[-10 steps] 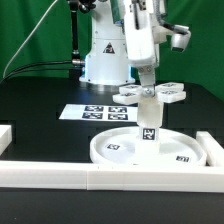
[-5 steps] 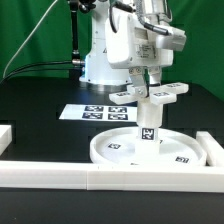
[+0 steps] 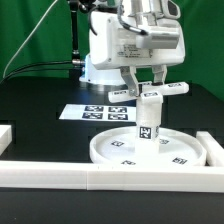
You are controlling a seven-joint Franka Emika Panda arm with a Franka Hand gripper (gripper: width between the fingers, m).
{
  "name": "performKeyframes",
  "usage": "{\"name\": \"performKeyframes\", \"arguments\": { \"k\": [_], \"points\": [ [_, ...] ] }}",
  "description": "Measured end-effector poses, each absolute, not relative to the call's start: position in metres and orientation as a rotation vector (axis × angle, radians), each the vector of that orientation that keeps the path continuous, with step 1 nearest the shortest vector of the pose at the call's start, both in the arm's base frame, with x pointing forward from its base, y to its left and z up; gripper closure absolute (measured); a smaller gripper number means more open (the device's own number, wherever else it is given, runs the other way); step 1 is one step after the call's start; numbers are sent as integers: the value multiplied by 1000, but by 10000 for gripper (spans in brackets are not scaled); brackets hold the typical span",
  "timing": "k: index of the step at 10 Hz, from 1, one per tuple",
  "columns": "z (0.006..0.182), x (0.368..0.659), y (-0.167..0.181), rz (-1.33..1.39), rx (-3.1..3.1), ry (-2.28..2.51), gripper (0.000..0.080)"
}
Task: Assemble round table
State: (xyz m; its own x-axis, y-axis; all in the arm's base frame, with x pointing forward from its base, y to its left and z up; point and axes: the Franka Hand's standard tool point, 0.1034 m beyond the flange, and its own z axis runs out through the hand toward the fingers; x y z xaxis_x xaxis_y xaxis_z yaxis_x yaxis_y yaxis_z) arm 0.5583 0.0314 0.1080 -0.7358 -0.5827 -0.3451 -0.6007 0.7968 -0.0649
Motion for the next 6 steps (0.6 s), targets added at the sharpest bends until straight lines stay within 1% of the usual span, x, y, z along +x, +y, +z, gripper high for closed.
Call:
{"name": "performKeyframes", "arguments": {
  "k": [3, 4, 5, 6],
  "points": [
    [109, 558, 31, 90, -734, 2668, 351],
    [109, 558, 31, 83, -756, 2659, 317],
    [108, 558, 31, 82, -764, 2658, 317],
    [108, 558, 32, 83, -765, 2658, 187]
  ]
}}
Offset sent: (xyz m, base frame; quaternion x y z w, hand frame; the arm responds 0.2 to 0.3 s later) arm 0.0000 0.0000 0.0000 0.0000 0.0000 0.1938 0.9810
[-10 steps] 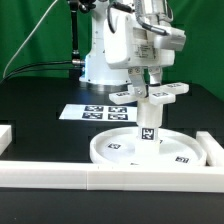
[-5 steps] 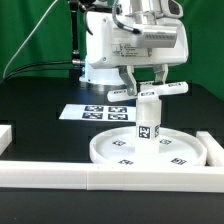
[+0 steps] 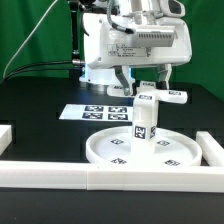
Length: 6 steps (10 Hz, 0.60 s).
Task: Assemble round table
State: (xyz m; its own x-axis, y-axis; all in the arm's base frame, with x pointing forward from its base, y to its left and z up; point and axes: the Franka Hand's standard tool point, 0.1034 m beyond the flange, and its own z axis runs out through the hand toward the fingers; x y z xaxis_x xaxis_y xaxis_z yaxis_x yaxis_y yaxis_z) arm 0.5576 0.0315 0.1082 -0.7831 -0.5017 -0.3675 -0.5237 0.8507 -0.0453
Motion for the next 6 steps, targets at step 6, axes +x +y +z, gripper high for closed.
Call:
{"name": "performKeyframes", "arguments": {
  "k": [6],
  "points": [
    [134, 563, 34, 57, -934, 2559, 151]
  ]
}}
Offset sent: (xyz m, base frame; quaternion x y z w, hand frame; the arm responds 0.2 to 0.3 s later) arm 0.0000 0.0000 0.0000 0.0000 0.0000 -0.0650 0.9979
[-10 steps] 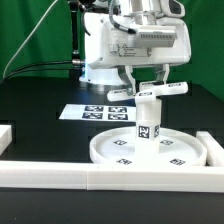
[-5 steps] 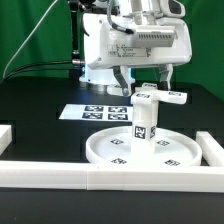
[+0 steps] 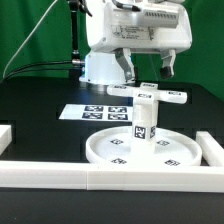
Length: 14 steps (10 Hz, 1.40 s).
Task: Assemble round table
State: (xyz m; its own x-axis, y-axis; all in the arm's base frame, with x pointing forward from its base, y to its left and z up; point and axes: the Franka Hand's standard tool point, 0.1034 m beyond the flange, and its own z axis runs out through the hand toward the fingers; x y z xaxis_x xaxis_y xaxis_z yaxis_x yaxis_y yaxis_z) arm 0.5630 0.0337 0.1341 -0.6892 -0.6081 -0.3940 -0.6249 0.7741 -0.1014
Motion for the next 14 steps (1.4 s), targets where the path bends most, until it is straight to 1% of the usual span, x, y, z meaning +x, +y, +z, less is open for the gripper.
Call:
{"name": "performKeyframes", "arguments": {
  "k": [2, 3, 4, 6, 10, 11, 13, 14],
  "points": [
    [131, 562, 36, 19, -1167, 2471, 151],
    [124, 559, 48, 42, -1420, 2377, 151],
    [121, 559, 49, 29, -1509, 2323, 151],
    [120, 557, 57, 24, -1634, 2248, 151],
    [120, 557, 56, -50, -1944, 1990, 151],
    [121, 558, 55, -57, -2018, 1915, 151],
    [139, 567, 51, -72, -2124, 1767, 151],
    [143, 568, 51, -96, -2186, 1686, 151]
  ]
}}
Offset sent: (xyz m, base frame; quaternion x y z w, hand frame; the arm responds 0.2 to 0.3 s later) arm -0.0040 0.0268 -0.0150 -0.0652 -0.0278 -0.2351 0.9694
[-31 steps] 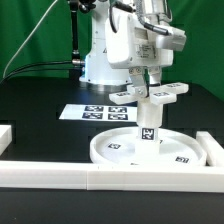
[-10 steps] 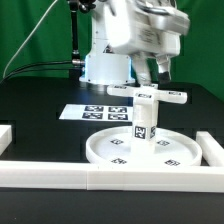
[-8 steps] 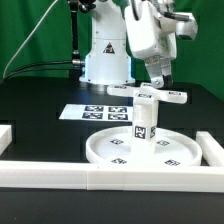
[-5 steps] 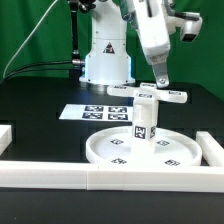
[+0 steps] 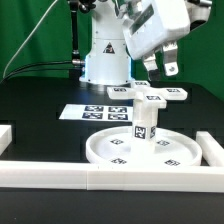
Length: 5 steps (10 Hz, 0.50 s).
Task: Assemble round table
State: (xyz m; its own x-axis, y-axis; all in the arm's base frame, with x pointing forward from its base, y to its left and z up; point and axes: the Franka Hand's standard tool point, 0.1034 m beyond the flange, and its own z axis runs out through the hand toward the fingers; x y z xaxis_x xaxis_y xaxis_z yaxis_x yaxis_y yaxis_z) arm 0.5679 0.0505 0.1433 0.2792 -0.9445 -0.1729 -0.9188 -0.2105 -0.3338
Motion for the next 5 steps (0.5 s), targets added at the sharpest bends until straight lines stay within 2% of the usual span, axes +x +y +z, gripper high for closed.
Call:
{"name": "performKeyframes", "arguments": {
  "k": [5],
  "points": [
    [144, 568, 50, -186, -2425, 1348, 151]
  ]
}}
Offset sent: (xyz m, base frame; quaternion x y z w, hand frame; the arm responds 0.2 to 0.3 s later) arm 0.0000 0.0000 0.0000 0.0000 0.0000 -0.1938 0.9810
